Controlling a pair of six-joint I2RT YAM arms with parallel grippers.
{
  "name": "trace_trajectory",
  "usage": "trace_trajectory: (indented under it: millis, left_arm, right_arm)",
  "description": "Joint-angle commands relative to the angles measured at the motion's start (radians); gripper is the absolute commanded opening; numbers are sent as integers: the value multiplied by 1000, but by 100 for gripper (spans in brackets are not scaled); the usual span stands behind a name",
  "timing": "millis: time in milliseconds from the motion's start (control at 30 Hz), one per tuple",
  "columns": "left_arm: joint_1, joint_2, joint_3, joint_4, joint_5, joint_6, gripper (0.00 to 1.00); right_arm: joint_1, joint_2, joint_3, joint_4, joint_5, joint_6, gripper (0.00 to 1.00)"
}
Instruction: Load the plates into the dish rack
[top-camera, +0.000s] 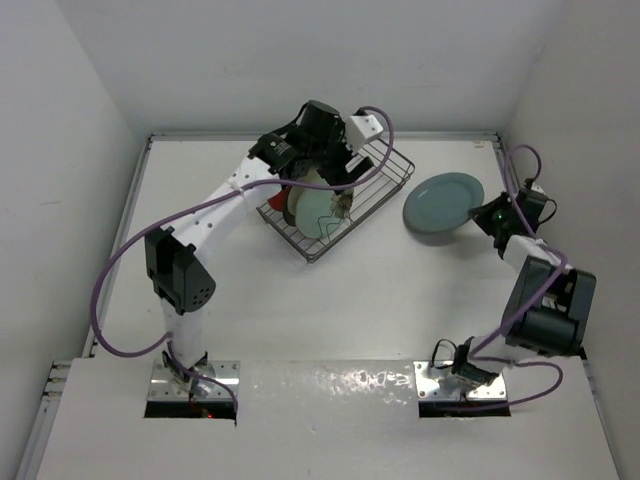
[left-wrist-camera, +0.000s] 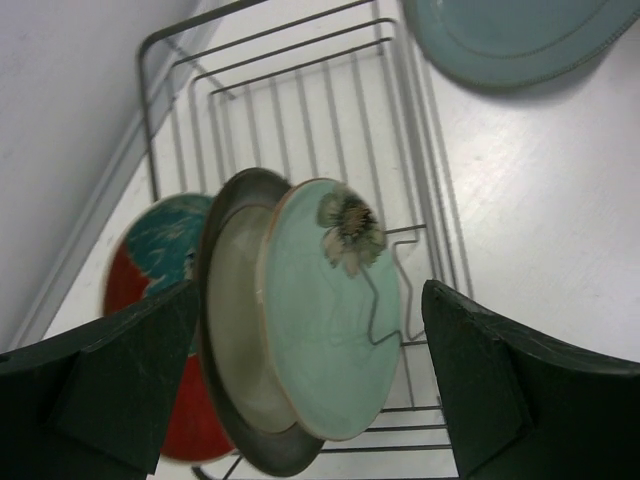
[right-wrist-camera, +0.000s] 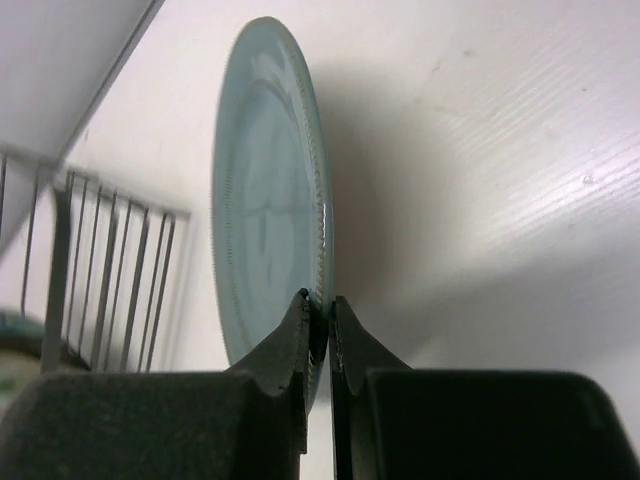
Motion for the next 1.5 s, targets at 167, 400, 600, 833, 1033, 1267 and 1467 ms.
trace_trajectory:
  millis: [167, 400, 600, 833, 1033, 1267, 1467]
  left_arm:
    - [-25, 67, 58, 20, 387, 90, 90]
    - [-102, 127, 11, 130, 510, 132, 91]
    - [-106, 179, -1, 290, 607, 69, 100]
    - [-129, 194, -2, 318, 552, 101, 100]
    - [-143, 271, -21, 261, 695, 167, 100]
    - [-160, 344, -4, 296, 806, 178, 100]
    - [-169, 358, -7, 229, 844, 228, 86]
  right_arm:
    - [18, -426, -106, -270, -31, -308, 0]
    - [44, -538, -97, -463, -205, -475, 0]
    - [129, -672, -28, -564, -440, -594, 0]
    - [170, -684, 59, -728, -548, -735, 0]
    - [196, -653, 25, -727, -532, -738, 0]
    - [218, -672, 27, -696, -613, -727, 0]
    - [218, -701, 29, -658, -623, -703, 0]
